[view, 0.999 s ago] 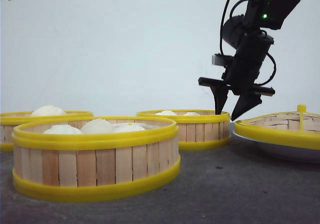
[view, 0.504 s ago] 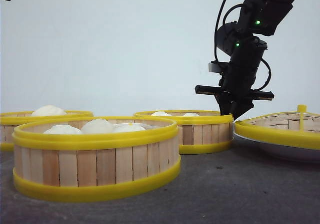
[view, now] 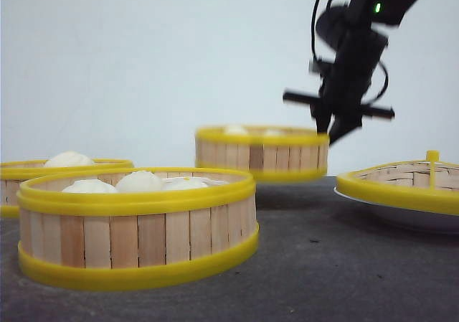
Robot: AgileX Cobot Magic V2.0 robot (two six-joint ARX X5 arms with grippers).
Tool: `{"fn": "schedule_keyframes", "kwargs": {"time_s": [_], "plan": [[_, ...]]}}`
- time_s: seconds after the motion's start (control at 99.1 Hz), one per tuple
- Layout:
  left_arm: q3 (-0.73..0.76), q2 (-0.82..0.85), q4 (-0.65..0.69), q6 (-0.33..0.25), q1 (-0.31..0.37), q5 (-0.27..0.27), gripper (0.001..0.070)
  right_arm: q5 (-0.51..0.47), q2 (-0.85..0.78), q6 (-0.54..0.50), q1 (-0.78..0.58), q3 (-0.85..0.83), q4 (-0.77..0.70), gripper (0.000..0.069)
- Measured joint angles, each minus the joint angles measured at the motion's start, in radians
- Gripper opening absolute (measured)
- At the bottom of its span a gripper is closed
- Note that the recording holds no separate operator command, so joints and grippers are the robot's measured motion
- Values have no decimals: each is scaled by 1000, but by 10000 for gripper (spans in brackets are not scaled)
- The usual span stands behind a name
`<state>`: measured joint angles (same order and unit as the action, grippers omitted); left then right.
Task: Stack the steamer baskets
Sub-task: 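Reach the right gripper to the rim of the three-bun basket and grasp, then lift the basket with the right gripper and lower it onto the nearest basket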
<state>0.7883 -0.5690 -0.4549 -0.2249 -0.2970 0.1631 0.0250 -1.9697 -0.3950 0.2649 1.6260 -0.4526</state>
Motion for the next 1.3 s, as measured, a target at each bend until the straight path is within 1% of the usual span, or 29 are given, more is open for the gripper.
{"fn": "schedule_keyframes", "kwargs": {"time_s": [0.212, 0.323, 0.434, 0.595, 0.746, 0.827, 0.908, 1.15, 1.301], "plan": [[0, 86, -58, 0, 0, 0, 388, 131, 183, 43, 20, 18, -46, 25], [0, 116, -87, 0, -1, 0, 388, 159, 248, 89, 68, 21, -110, 25], [0, 136, -102, 0, -1, 0, 388, 168, 268, 152, 140, 21, -182, 25], [0, 146, -119, 0, -1, 0, 388, 150, 264, 233, 255, 21, -259, 25], [0, 146, -118, 1, -1, 0, 388, 45, 250, 291, 365, 21, -253, 25], [0, 146, -118, 0, -1, 0, 388, 25, 235, 305, 404, 21, -252, 25], [0, 146, -118, 0, -1, 0, 388, 27, 210, 313, 423, 21, -253, 25], [0, 146, -118, 1, -1, 0, 388, 13, 98, 313, 422, 19, -262, 25], [0, 146, -118, 1, -1, 0, 388, 12, 84, 312, 422, 18, -263, 23]]}}
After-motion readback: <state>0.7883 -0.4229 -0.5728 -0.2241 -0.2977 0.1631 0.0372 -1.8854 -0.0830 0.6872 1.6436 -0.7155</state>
